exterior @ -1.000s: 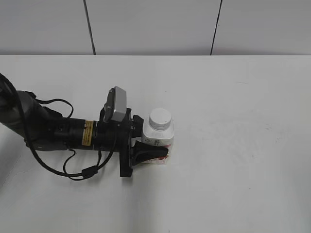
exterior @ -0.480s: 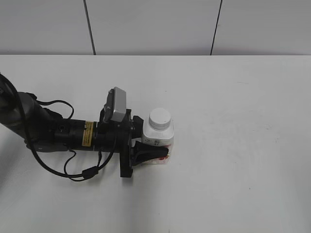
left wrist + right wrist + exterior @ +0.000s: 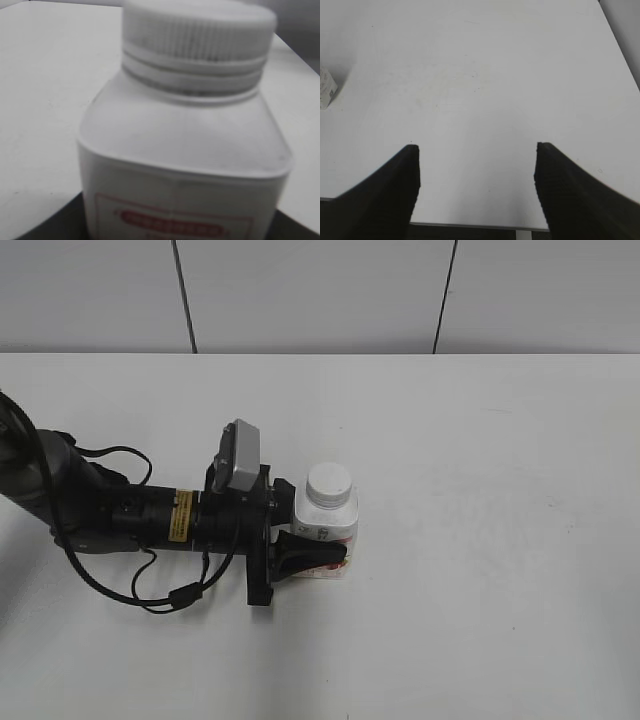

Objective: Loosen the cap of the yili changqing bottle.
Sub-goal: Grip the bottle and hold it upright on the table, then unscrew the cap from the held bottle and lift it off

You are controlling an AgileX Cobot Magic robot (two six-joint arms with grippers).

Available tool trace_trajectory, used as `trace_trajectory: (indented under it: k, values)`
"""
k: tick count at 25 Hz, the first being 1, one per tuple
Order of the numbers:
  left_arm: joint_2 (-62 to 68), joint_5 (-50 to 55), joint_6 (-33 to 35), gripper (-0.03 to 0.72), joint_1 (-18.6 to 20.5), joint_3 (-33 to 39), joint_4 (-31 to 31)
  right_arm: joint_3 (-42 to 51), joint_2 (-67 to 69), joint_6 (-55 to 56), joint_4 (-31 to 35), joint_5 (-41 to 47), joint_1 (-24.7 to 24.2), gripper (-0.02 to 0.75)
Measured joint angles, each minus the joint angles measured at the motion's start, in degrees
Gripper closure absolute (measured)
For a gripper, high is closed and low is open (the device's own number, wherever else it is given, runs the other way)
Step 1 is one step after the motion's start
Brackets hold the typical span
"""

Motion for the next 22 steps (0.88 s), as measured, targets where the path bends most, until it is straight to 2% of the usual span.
trace_trajectory:
  k: [16, 22]
  values:
    - [0.00, 0.00, 0.00, 0.319, 0.00, 0.00, -0.20, -0.10, 0.05, 0.52, 0.00, -0.06, 0.00, 0.174]
    - [0.00, 0.00, 0.00, 0.319, 0.00, 0.00, -0.20, -1.13, 9.96, 2.69, 0.00, -0.18, 0.00, 0.174]
